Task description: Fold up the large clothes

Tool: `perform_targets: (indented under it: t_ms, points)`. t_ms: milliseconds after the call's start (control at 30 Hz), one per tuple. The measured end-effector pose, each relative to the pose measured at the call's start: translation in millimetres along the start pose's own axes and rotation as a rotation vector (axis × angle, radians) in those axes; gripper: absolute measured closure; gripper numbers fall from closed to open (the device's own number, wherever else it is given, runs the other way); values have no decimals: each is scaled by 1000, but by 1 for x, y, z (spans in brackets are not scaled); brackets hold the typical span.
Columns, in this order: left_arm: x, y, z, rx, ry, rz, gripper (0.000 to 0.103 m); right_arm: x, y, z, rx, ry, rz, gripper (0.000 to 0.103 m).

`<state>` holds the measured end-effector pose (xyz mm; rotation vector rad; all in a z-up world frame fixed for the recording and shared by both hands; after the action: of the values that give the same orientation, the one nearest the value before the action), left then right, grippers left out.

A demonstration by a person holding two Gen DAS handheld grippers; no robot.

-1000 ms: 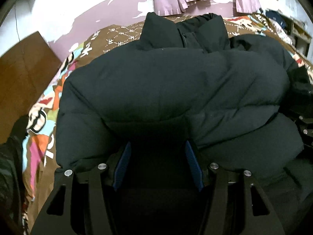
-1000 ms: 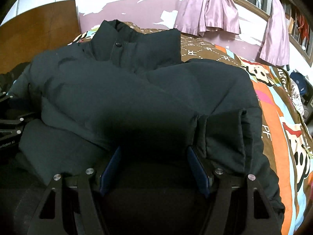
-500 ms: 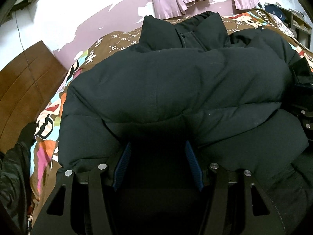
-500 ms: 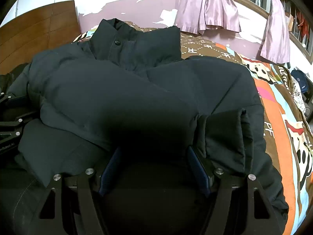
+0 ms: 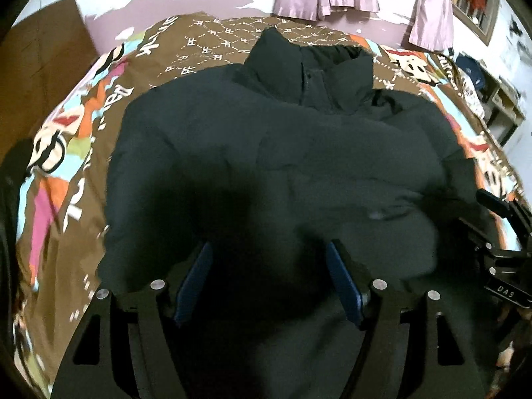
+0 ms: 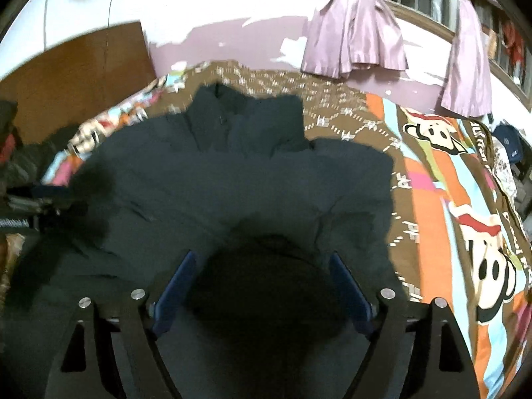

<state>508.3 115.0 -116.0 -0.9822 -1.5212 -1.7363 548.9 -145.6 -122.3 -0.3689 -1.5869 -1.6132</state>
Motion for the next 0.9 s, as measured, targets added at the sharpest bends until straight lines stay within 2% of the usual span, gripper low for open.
perform_targets:
  t_ms: [67,133,333,433,567,667,767,833,900]
  points:
    - [29,2,-7,3,15,-18,34,37,10,-1,-40,31,-10,12]
    - [63,3,-15,2,24,-53,19,69,16,-1,-69,63,-9,10]
    - [172,5,-38,45,16,-180,6,153,30,6,-128,61,29,4]
    - [218,10,-47,50,4,-214,4,191,40,13,-136,39,15,3]
    - [270,7,-52,79,-9,-213,3,233,54,24,-138,40,-5,3]
    - [298,9,-50,99,-7,-174,3,251,67,26,-152,35,-16,1]
    - [310,16,-50,65,-18,-67,3,250,87,26,-195,31,-20,1]
    - [318,24,-50,57,7,-77,3,239,103,24,-250,33,-24,1]
    - [321,34,-47,46,64,-104,3,216,119,23,-294,45,-25,0]
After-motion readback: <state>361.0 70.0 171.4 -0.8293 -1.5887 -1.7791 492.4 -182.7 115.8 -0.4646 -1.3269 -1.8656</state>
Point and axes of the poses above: each gripper's, at about its wrist camera, not at the fingertips, and x roughly against the way its jaws point, z to its left, y to its top, the point moved 4 cm from there along -x, roughly the way its jaws point, and after that the axes turned 12 degrees about -x, right-handed, at the moved point
